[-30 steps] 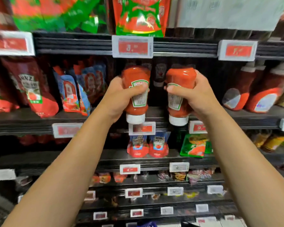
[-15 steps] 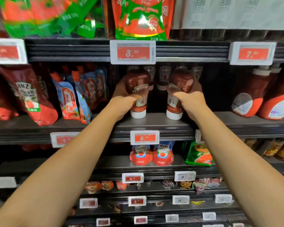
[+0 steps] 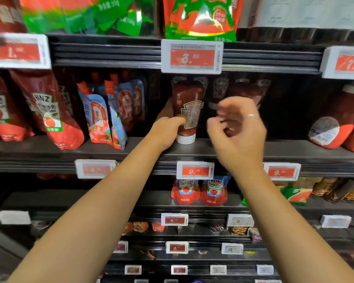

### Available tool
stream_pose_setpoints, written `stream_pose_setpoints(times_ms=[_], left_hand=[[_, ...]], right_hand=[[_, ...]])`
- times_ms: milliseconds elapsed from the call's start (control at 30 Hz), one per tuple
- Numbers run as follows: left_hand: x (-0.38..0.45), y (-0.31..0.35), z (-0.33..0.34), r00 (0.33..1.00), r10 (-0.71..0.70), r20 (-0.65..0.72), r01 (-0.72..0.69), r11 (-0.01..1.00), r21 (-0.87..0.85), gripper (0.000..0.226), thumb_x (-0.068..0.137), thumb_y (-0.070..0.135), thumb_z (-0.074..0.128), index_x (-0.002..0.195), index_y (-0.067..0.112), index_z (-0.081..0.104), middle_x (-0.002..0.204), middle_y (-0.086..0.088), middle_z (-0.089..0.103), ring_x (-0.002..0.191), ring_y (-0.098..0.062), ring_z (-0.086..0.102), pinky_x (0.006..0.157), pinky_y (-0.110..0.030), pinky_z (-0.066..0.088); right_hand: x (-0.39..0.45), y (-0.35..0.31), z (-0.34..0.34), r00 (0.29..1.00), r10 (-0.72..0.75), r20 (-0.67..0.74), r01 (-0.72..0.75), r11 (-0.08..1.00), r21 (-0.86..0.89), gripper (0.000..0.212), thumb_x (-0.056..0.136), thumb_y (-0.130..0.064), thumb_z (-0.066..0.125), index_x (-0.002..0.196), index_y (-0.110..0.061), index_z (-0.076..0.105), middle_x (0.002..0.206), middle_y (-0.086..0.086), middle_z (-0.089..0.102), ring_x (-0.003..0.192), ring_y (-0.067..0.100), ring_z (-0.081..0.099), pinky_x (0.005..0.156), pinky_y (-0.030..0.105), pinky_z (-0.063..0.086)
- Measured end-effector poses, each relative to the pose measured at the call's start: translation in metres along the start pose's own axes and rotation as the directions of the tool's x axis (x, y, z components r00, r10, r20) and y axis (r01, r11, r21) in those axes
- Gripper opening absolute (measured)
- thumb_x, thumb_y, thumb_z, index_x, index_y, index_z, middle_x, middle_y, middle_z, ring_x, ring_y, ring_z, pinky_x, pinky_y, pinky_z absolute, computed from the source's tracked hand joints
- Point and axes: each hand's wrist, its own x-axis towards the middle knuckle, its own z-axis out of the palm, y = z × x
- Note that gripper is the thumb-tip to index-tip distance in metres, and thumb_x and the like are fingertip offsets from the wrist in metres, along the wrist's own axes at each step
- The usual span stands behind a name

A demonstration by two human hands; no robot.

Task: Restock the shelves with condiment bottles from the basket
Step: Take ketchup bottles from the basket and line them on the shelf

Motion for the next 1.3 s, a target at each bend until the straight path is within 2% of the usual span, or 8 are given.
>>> stream_pose_setpoints(times_ms=[167,333,533,733,1000,1100,1200,1300], left_hand=[[-0.007,0.005,-0.001,0.988,0.148,-0.033,-0.144,0.985,0.096,0.048,0.061,0.036,0.066,0.109,0.045,0.067,0.097,0.014,0.075,0.094,-0.006,0.07,0.084,-0.025,0.056],[-0.018,0.012,0.001,0.941,0.322,-0.103,-0.296,0.932,0.208,0.042,0.074,0.033,0.063,0.116,0.035,0.059,0.091,0.028,0.061,0.082,0.026,0.056,0.069,0.004,0.041],[-0.016,0.016,0.006,0.94,0.329,-0.085,-0.294,0.913,0.284,0.056,0.066,0.041,0.071,0.118,0.027,0.055,0.112,0.002,0.066,0.101,-0.012,0.062,0.086,-0.022,0.049],[-0.016,0.013,0.001,0.957,0.285,-0.054,-0.272,0.946,0.177,0.067,0.063,0.023,0.08,0.119,0.032,0.043,0.098,0.019,0.058,0.087,0.01,0.056,0.069,0.002,0.043],[-0.015,0.013,-0.001,0.961,0.271,-0.061,-0.252,0.942,0.223,0.074,0.066,0.027,0.082,0.13,0.026,0.045,0.096,0.021,0.056,0.095,-0.007,0.061,0.072,-0.007,0.045],[-0.026,0.016,-0.004,0.958,0.278,-0.069,-0.256,0.938,0.233,0.08,0.072,0.027,0.088,0.136,0.026,0.041,0.099,0.024,0.056,0.096,0.001,0.061,0.072,-0.003,0.046],[-0.052,0.017,-0.005,0.803,0.528,-0.276,-0.429,0.834,0.347,0.063,0.077,0.025,0.082,0.13,0.011,0.051,0.109,0.005,0.057,0.102,-0.01,0.057,0.089,-0.025,0.052],[-0.076,0.016,0.014,0.566,0.809,-0.158,-0.692,0.571,0.442,0.027,0.079,0.009,0.07,0.104,0.01,0.06,0.1,0.004,0.056,0.091,-0.009,0.055,0.081,-0.019,0.046]], right_hand=[[0.012,0.006,0.039,0.915,0.353,0.196,-0.312,0.927,-0.21,0.041,0.082,-0.039,0.077,0.112,-0.019,0.058,0.104,-0.001,0.068,0.096,0.017,0.067,0.082,0.034,0.057],[0.018,0.012,0.048,0.902,0.375,0.214,-0.343,0.923,-0.173,0.048,0.077,-0.046,0.081,0.116,-0.025,0.062,0.1,-0.01,0.073,0.093,0.006,0.069,0.084,0.03,0.059],[0.029,0.024,0.056,0.866,0.436,0.244,-0.417,0.9,-0.127,0.057,0.071,-0.044,0.088,0.116,-0.024,0.061,0.107,-0.007,0.071,0.098,0.013,0.07,0.09,0.034,0.058],[0.028,0.042,0.056,0.791,0.476,0.384,-0.554,0.824,0.12,0.054,0.077,-0.029,0.083,0.124,-0.02,0.059,0.12,0.006,0.072,0.11,0.02,0.07,0.099,0.045,0.056],[0.025,0.033,0.044,0.797,0.426,0.428,-0.371,0.905,-0.211,0.052,0.096,-0.041,0.065,0.141,-0.021,0.051,0.126,0.0,0.069,0.114,0.018,0.065,0.1,0.042,0.054],[0.014,0.026,0.02,0.822,0.418,0.388,-0.337,0.905,-0.261,0.046,0.091,-0.049,0.068,0.128,-0.024,0.057,0.114,-0.01,0.069,0.103,0.0,0.065,0.088,0.022,0.055],[0.005,0.026,-0.011,0.86,0.4,0.317,-0.365,0.916,-0.168,0.022,0.086,-0.038,0.072,0.107,-0.033,0.066,0.092,-0.011,0.074,0.089,-0.001,0.071,0.077,0.02,0.057],[0.006,0.027,-0.038,0.913,0.403,0.053,-0.402,0.915,-0.03,0.011,0.077,-0.025,0.065,0.082,-0.031,0.074,0.071,-0.001,0.074,0.069,0.017,0.075,0.062,0.034,0.06]])
